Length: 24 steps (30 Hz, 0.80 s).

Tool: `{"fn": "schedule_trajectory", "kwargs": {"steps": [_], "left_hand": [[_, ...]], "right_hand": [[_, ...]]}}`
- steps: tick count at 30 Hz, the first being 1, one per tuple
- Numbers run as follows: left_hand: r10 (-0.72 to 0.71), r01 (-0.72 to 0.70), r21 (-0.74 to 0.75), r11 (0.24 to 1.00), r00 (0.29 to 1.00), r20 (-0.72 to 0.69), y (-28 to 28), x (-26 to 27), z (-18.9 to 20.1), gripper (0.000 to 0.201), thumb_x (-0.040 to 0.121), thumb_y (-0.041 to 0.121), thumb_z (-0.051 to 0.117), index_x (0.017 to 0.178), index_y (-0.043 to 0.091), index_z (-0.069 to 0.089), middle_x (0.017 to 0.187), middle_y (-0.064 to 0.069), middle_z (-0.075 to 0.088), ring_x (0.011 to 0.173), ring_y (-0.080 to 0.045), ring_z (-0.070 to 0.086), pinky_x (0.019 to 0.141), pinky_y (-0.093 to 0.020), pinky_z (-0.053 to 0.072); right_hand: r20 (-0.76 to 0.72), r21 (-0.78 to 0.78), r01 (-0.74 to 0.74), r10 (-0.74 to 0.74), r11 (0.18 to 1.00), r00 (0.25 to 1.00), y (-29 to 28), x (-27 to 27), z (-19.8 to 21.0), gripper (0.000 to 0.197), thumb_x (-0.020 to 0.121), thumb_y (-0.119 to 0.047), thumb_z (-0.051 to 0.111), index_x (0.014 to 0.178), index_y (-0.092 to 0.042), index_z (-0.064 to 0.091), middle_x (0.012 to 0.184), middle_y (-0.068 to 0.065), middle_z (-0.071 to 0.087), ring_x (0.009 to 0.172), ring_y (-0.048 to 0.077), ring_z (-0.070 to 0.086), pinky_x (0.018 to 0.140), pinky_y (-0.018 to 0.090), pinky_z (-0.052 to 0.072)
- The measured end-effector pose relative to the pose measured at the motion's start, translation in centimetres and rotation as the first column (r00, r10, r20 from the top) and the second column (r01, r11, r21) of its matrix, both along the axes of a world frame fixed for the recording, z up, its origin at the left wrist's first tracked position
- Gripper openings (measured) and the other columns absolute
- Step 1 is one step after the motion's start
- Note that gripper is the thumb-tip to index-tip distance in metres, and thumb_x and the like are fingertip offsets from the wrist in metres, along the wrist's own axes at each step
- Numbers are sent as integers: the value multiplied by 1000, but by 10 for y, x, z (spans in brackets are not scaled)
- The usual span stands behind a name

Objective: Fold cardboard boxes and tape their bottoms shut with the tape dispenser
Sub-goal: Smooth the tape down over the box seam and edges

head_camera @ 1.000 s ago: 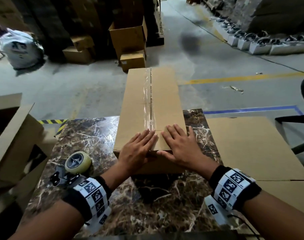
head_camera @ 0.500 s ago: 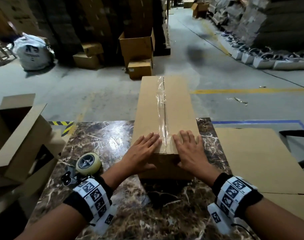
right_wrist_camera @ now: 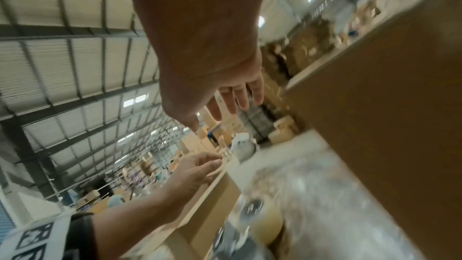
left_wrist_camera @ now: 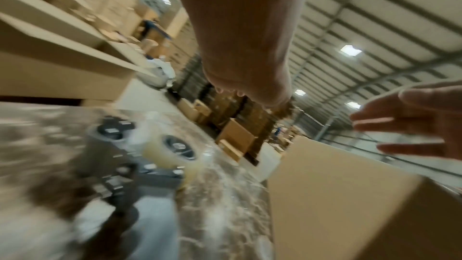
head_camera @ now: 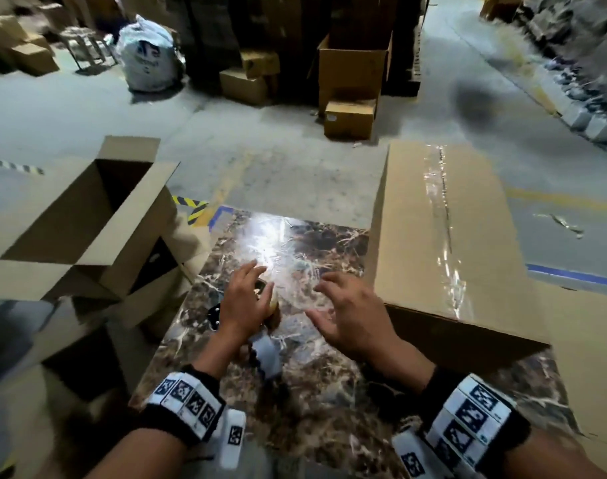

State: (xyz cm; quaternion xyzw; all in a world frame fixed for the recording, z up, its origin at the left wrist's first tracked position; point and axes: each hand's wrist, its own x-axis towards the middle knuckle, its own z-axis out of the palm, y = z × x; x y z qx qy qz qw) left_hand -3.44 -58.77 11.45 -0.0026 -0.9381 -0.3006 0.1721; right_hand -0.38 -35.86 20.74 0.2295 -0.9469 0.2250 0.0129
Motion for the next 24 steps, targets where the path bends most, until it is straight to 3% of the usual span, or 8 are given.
{"fn": "schedule_trajectory", "kwargs": {"steps": [5,8,10,13,15,17,21,24], "left_hand": [[328,-347,62,936,921,209,-78,40,-59,25,81,17,67,103,4,71,113,-18,65,109,-37,59,96,-42,44],[409,-478,135,868,842,353,-102,55,-88,24,81,4,73,105,-1,69,110,-21,64,106,-35,58,94,-42,43],[427,-583,280,763,780,458,-113,62,-104,21,85,4,71,104,-1,67,108,-22,65,103,-37,61,90,-42,47],[346,-729,474,494,665,662,-117,71,-115,15,92,5,62,107,7,64,107,-22,66,94,-33,65,81,-40,52],[259,-761,552,341,640,723,-114,76,-119,17,97,5,56,112,11,59,100,-19,67,81,-28,64,67,-37,54],[207,-765,584,271,639,741,-111,79,-120,24,99,5,52,123,8,54,100,-17,66,81,-28,66,62,-31,54],[158,-776,611,159,630,760,-114,72,-111,28,102,11,49,127,-1,53,112,-26,64,84,-32,67,64,-31,56],[98,-756,655,19,653,751,-118,60,-97,32,104,22,44,128,1,50,124,-29,59,95,-35,64,81,-39,54]], "right_hand": [[439,108,-46,-6,993,898,-82,-19,-69,29,90,-42,57,95,-16,65,95,8,66,88,27,61,67,35,45],[596,143,-46,-49,989,802,-113,-24,-119,30,86,-43,60,82,-14,58,83,9,62,79,25,59,64,35,46],[650,130,11,-94,991,754,-129,-25,-141,29,82,-47,65,81,-19,59,88,10,65,86,25,63,67,33,47],[722,85,130,-151,988,675,-146,-22,-163,34,76,-45,75,76,-18,54,92,6,67,91,22,65,73,31,50],[748,106,227,-228,968,623,-155,-21,-178,45,66,-49,79,85,-17,53,90,2,64,87,20,63,72,33,52],[779,117,275,-260,954,570,-159,-23,-202,56,57,-54,75,90,-11,61,88,5,69,83,23,67,71,38,58],[835,47,397,-254,917,487,-169,-27,-196,24,62,-28,78,69,-8,67,74,5,72,67,18,66,55,29,55],[850,-69,426,-170,902,499,-165,-32,-174,21,60,-24,78,56,-11,62,58,-3,63,54,12,57,47,23,43]]}}
